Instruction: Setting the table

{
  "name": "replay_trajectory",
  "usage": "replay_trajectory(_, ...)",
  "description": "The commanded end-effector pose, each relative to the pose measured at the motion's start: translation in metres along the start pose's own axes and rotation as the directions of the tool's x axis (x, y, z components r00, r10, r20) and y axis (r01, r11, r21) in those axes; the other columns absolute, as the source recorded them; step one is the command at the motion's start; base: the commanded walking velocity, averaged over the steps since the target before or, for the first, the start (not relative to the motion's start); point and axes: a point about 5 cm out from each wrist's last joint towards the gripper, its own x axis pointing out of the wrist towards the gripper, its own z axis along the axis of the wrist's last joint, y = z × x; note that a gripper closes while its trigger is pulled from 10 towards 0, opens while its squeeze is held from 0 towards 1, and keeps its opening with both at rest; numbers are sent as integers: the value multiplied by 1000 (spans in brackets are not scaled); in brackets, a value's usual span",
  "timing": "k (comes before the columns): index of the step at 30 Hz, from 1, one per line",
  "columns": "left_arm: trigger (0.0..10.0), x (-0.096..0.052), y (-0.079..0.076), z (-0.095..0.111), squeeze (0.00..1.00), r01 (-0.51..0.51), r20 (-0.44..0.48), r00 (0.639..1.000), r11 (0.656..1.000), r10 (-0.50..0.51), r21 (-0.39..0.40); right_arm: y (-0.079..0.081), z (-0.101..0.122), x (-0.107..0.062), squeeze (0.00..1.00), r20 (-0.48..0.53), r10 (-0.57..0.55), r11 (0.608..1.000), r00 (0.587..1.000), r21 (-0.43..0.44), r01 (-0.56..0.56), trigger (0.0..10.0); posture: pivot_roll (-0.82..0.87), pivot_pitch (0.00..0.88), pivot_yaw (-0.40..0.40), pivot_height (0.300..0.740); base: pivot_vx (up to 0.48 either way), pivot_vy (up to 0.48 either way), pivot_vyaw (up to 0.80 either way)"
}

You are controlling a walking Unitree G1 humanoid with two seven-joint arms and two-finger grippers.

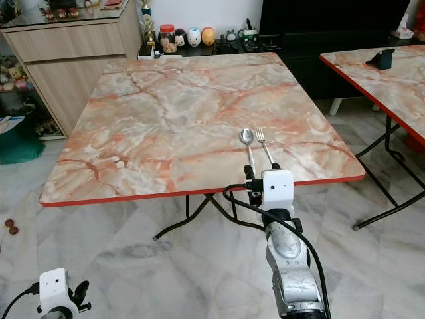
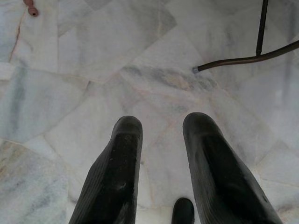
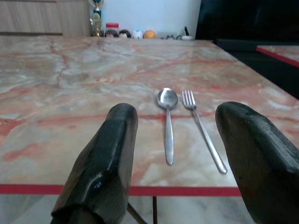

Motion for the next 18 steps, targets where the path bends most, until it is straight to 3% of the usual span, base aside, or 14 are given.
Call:
replay_trajectory(1,10000,0,-1,-2,0,-7,-19,1000,1000,6,-8,-1,5,-1,0,15,-6,1000,1000,-3,6,10000,-85,0,38,740,0,0,400)
replay_trajectory(18,10000,3,-10,1,0,9,-23,1000,1000,-10,-18,-7,13,2,0,37,-15,1000,999,-16,15,10000,-131,0,33,740,0,0,24)
